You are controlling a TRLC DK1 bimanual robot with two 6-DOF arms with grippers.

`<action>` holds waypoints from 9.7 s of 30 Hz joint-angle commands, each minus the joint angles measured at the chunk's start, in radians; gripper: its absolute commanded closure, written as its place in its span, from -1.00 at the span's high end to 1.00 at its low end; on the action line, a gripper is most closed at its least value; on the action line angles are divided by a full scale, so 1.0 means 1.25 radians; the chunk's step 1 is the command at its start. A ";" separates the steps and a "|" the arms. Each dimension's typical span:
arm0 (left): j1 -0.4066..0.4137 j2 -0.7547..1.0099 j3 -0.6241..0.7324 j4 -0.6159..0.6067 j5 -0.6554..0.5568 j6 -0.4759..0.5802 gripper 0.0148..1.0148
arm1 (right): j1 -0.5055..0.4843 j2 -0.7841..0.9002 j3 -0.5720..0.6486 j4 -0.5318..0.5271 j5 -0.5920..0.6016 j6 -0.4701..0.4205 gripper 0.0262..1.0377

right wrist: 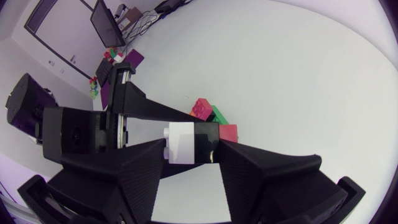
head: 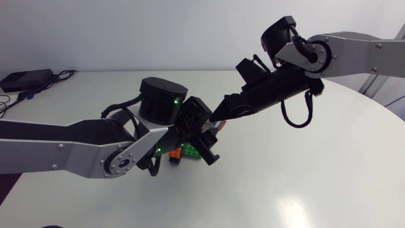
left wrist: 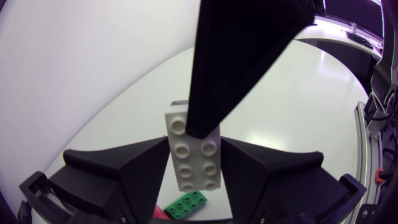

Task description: Disassemble duplo

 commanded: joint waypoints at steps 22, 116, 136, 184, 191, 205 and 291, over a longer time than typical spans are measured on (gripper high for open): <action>0.107 -0.047 -0.017 -0.092 0.310 -0.015 -0.61 | -0.091 -0.102 0.012 0.001 -0.035 -0.040 0.94; 0.172 0.013 0.162 -0.646 0.732 0.319 -0.59 | 0.033 -0.101 -0.476 0.282 0.251 -0.475 -0.39; 0.132 0.013 0.154 -0.641 0.710 0.339 -0.58 | -0.034 -0.159 -0.441 0.196 0.120 -0.497 0.91; 0.068 0.034 0.197 -0.720 0.701 0.413 -0.56 | 0.144 -0.236 -0.341 0.005 -0.050 -0.440 -0.40; 0.066 0.031 0.188 -0.722 0.701 0.412 -0.55 | 0.142 -0.262 -0.340 0.005 -0.050 -0.432 -0.51; 0.067 0.004 0.166 -0.742 0.699 0.420 0.35 | 0.128 -0.288 -0.327 -0.029 -0.060 -0.440 -0.55; 0.080 -0.098 0.106 -0.668 0.642 0.376 -0.55 | 0.053 -0.058 -0.411 0.299 0.262 -0.420 -0.49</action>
